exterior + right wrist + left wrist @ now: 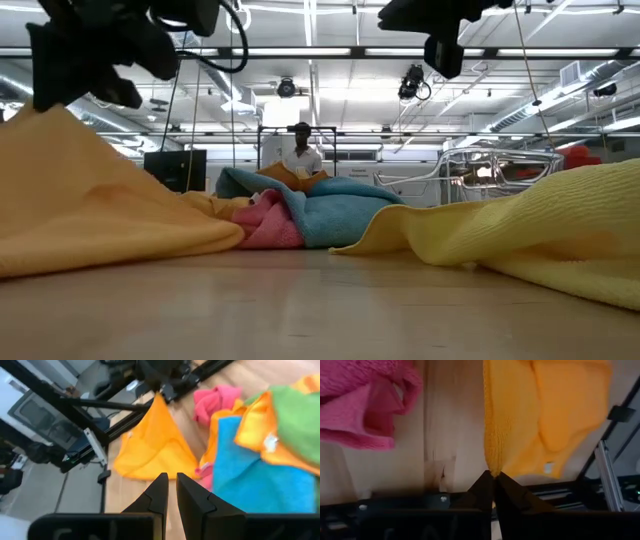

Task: Fold microfiber towels
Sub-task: Fold the bottom orange towel

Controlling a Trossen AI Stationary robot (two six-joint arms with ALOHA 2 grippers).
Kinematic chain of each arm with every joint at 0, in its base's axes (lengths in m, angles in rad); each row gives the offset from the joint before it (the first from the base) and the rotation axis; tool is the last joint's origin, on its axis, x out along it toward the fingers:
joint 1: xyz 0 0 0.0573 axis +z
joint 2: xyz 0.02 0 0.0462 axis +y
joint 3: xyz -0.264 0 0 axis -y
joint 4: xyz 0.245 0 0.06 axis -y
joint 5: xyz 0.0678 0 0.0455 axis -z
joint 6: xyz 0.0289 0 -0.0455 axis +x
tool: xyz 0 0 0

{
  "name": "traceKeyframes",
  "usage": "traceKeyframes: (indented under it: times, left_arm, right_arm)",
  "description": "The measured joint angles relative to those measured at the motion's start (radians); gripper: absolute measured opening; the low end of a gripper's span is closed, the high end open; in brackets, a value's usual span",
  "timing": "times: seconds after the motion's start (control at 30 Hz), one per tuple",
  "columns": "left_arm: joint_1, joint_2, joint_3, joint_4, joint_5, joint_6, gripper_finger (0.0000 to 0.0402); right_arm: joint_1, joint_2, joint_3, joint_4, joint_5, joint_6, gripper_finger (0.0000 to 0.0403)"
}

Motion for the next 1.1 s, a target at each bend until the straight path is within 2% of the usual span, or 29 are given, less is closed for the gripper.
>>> traceKeyframes:
  times: [0.23, 0.5, 0.7, 0.9, 1.1]
  left_arm:
    - [0.037, 0.0, 0.099, -0.012, 0.004, 0.006, 0.0007]
    - [0.034, 0.0, 0.212, 0.083, 0.015, -0.021, 0.0022]
    - [0.033, 0.0, 0.264, 0.16, 0.015, -0.042, 0.0007]
    - [0.021, 0.012, 0.264, 0.177, -0.005, -0.052, 0.0024]
    - [-0.007, 0.014, 0.264, 0.232, -0.065, -0.042, 0.0008]
  right_arm:
    - [0.0, 0.021, 0.0, 0.003, -0.023, 0.004, 0.0044]
    - [-0.026, 0.064, 0.002, 0.033, -0.069, 0.001, 0.0044]
    - [-0.04, 0.145, 0.116, 0.011, -0.095, -0.087, 0.0044]
    - [-0.04, 0.237, 0.246, -0.048, -0.095, -0.18, 0.0045]
    - [-0.032, 0.279, 0.292, -0.077, -0.095, -0.206, 0.0058]
